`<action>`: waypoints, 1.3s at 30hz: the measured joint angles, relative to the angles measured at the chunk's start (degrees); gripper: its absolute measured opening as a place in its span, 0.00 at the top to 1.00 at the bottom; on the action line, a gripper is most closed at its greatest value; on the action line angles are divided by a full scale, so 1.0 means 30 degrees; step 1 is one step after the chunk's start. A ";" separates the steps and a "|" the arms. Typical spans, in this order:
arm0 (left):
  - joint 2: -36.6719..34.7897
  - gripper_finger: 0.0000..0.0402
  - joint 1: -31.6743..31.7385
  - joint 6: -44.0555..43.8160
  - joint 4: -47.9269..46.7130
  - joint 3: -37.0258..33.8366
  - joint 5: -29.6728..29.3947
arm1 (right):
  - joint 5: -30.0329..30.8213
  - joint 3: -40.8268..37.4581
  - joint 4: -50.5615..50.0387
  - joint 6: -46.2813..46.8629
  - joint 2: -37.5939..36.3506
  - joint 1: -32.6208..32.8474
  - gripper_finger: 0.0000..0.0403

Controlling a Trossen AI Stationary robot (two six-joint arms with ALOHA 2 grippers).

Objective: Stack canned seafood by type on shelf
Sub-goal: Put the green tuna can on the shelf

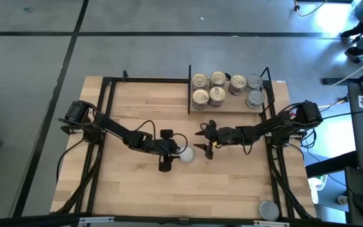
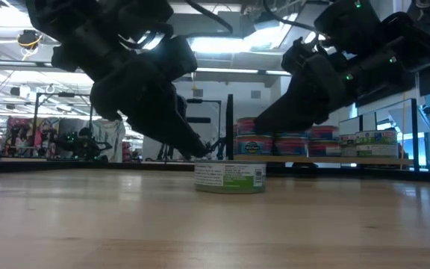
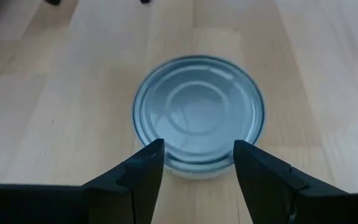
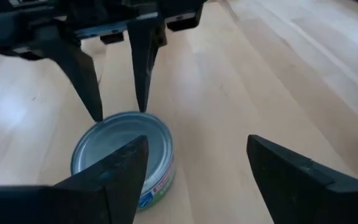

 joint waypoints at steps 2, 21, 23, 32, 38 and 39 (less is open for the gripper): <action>0.0000 0.52 0.0000 0.0153 0.0315 0.0000 0.0007 | -0.0117 0.0000 0.0056 0.0002 0.0133 0.0000 0.32; 0.0375 0.52 0.0488 0.0433 0.0651 0.0016 0.1177 | -0.0156 0.0003 0.0321 -0.0006 0.0168 0.0000 0.32; 0.0386 0.52 0.0488 0.0450 0.0969 0.0007 0.1211 | -0.0160 0.0007 0.0327 -0.0005 0.0168 0.0000 0.32; 0.0599 0.52 0.0548 0.0670 0.1115 0.0012 0.1528 | -0.0226 0.0007 0.0291 -0.0007 0.0168 0.0000 0.32; 0.1071 0.52 0.0561 0.0156 0.0662 0.0138 0.1690 | -0.0464 0.0007 0.0213 -0.0007 0.0168 0.0018 0.32; 0.1071 0.52 0.0561 0.0103 0.0604 0.0125 0.1697 | -0.0665 0.0007 0.0146 -0.0007 0.0168 0.0032 0.32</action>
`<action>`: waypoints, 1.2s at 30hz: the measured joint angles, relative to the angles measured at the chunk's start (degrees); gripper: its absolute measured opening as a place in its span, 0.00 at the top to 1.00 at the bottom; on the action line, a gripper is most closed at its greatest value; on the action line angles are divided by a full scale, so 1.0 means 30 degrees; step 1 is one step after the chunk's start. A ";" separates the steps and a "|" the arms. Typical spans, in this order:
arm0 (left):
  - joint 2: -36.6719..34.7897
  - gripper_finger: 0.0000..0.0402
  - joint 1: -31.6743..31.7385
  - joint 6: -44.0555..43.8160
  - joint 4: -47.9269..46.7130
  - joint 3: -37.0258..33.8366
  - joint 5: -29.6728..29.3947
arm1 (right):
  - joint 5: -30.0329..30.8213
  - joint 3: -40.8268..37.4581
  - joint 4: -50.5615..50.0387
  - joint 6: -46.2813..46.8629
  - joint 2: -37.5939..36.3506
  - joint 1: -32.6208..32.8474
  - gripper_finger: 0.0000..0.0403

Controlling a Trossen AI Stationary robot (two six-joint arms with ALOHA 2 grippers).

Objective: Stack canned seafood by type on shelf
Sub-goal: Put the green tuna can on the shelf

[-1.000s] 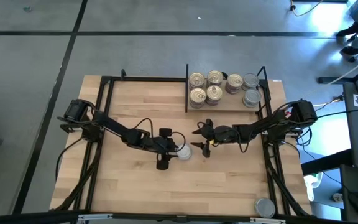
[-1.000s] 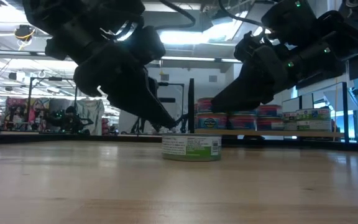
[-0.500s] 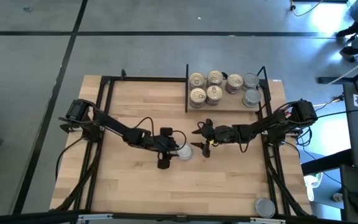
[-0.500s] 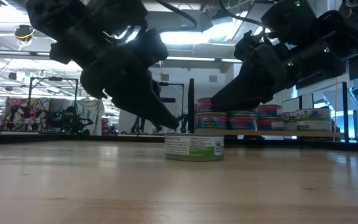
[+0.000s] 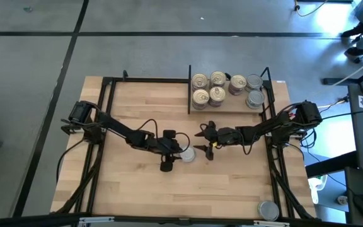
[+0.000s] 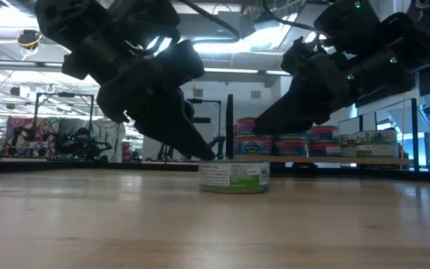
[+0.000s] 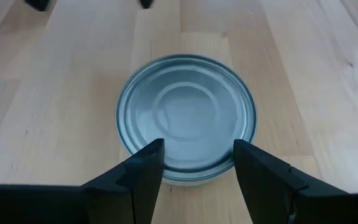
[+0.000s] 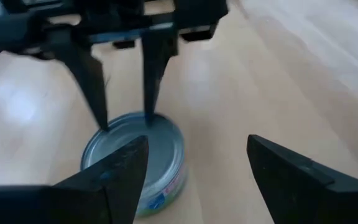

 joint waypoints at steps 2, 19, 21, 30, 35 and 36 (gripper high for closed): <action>0.0007 0.52 -0.0013 -0.0006 -0.0102 -0.0001 -0.0007 | -0.0773 0.0000 -0.0107 -0.0052 0.0007 0.0123 0.32; 0.0066 0.52 -0.0073 0.0359 -0.0037 -0.0165 -0.0043 | 0.1188 0.0237 -0.0026 -0.9856 0.0868 0.4177 0.32; 0.0066 0.52 -0.0073 0.0081 0.0421 -0.0458 -0.0055 | 0.1266 0.0673 -0.0053 -1.0868 0.1567 0.4333 0.32; 0.0073 0.52 -0.0073 -0.0621 0.2025 -0.1356 -0.0077 | 0.3596 0.3718 -0.3267 -1.5527 0.3865 0.4332 0.32; 0.0073 0.52 -0.0079 -0.0615 0.2075 -0.1363 -0.0071 | 0.3594 0.4658 -0.5963 -1.6072 0.3934 0.4332 0.32; 0.0073 0.52 -0.0108 -0.0614 0.2084 -0.1369 -0.0090 | 0.3602 0.4693 -0.6192 -1.6072 0.3934 0.4332 0.32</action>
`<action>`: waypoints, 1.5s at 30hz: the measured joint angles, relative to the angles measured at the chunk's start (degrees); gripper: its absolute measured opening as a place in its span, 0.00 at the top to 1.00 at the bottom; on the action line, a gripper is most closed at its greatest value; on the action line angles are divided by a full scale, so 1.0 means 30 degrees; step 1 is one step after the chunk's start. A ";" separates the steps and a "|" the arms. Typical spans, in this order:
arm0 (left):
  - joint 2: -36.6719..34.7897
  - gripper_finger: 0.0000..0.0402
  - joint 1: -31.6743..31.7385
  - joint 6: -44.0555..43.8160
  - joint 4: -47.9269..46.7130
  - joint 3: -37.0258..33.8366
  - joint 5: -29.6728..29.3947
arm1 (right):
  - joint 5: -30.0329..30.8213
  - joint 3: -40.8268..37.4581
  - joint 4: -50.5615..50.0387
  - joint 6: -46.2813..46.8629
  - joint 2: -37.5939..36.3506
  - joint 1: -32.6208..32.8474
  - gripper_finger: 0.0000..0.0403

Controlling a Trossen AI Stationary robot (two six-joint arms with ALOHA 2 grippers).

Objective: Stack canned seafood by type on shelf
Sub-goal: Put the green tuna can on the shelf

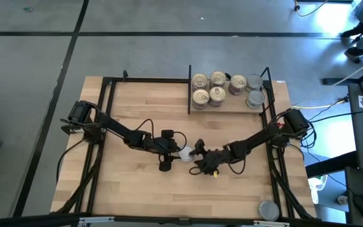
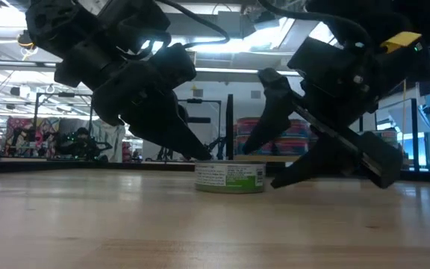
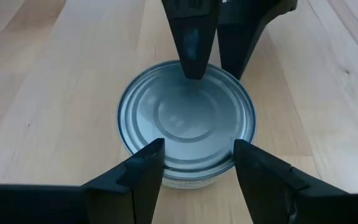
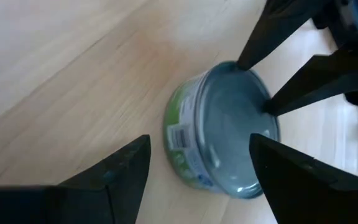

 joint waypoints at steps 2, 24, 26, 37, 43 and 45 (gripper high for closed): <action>0.0004 0.52 -0.0034 0.0000 0.0029 -0.0002 -0.0004 | 0.0099 0.0013 -0.0109 -0.0013 0.0000 0.0000 0.32; 0.0051 0.52 -0.0213 -0.0688 0.5362 -0.2887 -0.0410 | 0.1171 0.0081 0.2573 -0.3517 0.1533 -0.0349 0.32; 0.0051 0.52 -0.0211 -0.0545 0.5368 -0.2894 -0.0434 | 0.1131 0.0101 0.2601 -0.3498 0.1694 -0.0392 0.32; 0.0051 0.52 -0.0206 -0.1481 0.8900 -0.4988 -0.0618 | 0.0759 0.0086 0.2081 -0.3413 0.1781 -0.0439 0.32; 0.0058 0.52 -0.0206 -0.1512 0.9691 -0.5408 -0.0838 | 0.0233 0.0182 0.2565 -0.3373 0.1800 -0.1086 0.32; 0.0058 0.52 -0.0201 -0.1440 0.9729 -0.5408 -0.0835 | -0.0246 0.0492 0.2339 -0.3402 0.1821 -0.1382 0.32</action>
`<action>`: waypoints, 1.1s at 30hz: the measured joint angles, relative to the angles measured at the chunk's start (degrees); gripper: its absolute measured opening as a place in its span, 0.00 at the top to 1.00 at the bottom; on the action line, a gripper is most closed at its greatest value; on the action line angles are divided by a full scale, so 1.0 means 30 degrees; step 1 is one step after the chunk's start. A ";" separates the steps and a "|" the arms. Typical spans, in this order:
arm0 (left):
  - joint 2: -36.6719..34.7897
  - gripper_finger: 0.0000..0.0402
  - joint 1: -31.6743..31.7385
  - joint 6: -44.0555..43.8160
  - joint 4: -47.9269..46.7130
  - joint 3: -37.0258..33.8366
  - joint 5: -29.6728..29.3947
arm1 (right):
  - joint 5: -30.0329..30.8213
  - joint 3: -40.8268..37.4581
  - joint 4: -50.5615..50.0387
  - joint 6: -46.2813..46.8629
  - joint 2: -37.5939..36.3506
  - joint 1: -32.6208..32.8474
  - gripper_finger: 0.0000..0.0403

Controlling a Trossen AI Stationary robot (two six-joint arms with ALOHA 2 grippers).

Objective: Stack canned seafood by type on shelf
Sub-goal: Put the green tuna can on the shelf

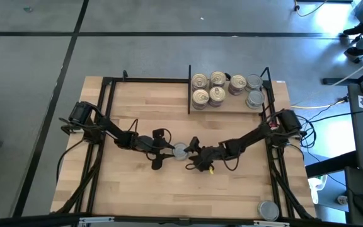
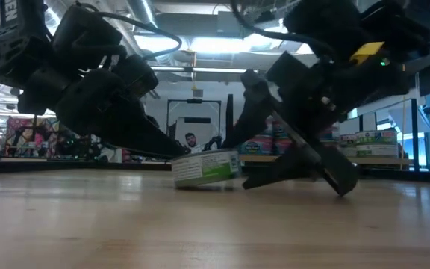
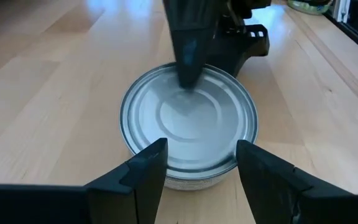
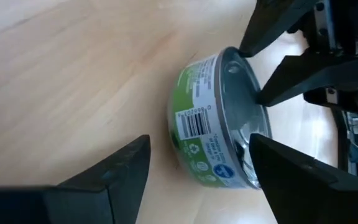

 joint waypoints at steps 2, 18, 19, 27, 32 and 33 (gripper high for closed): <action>0.0000 0.52 0.0061 -0.0002 -0.0006 0.0000 0.0028 | 0.0020 0.0420 -0.0169 -0.0106 0.0192 -0.0211 0.32; -0.0025 0.52 0.0064 -0.0120 -0.0036 0.0007 -0.0027 | 0.2127 0.2833 -0.0722 -0.1576 0.1919 -0.0170 0.49; -0.0041 0.52 0.0071 -0.0214 -0.0014 -0.0012 -0.0081 | 0.2291 0.2851 -0.0845 -0.1433 0.1923 -0.0040 0.54; -0.0921 0.52 0.0083 -0.0472 -0.0257 0.0044 -0.0164 | 0.4260 0.2848 -0.2096 0.0914 0.1195 0.1054 0.67; -0.2150 0.52 0.0035 -0.0377 -0.1737 -0.0051 -0.0129 | 0.4415 0.2794 -0.5890 0.5085 -0.1475 0.1321 0.67; -0.2326 0.52 0.0046 -0.0465 -0.1715 0.0026 -0.0356 | 0.4739 0.2815 -0.6785 0.5888 -0.2130 0.1390 0.67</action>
